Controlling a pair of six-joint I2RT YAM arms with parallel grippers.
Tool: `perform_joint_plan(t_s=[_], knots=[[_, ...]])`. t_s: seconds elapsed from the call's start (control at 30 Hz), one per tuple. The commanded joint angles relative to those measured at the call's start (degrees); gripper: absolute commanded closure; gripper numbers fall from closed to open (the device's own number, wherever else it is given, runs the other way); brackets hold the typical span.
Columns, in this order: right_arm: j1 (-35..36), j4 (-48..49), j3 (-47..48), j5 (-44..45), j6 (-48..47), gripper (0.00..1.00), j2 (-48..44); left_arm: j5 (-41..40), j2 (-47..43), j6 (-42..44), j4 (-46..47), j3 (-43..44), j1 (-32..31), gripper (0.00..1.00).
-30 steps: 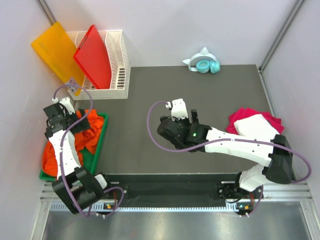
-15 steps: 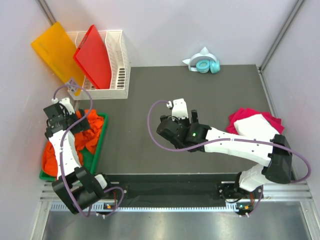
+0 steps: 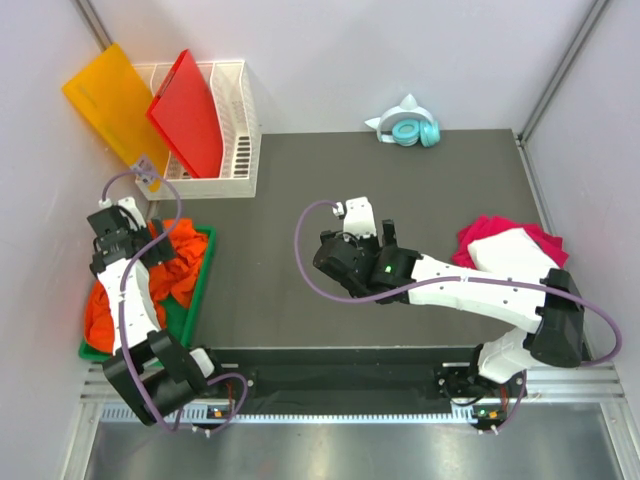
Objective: Fold and stack the t-shirts
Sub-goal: Grab crumpled tshirt from bin with the left arm
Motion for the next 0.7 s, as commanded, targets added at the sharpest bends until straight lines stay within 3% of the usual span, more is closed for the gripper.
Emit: perform_joint_plan(t_s=[0.0,0.2,0.5,0.67], knots=[[0.3,-0.2,3.2,1.2,-0.9,0.00,1.1,-1.6,-0.1,-1.1,3.6,-0.4,0.3,0.29],[0.3,-0.4,4.1,1.4,-1.2,0.00,1.9,-2.2,2.1,-1.3,4.1,-1.1,0.3,0.45],[0.2,-0.8,3.5,1.2,-0.3,0.00,2.1,-3.4,7.6,-1.6,7.7,-3.1,0.4,0.42],[0.2,-1.3,2.8,1.4,0.4,0.00,1.8,-2.6,8.6,-2.3,6.3,-2.1,0.3,0.47]])
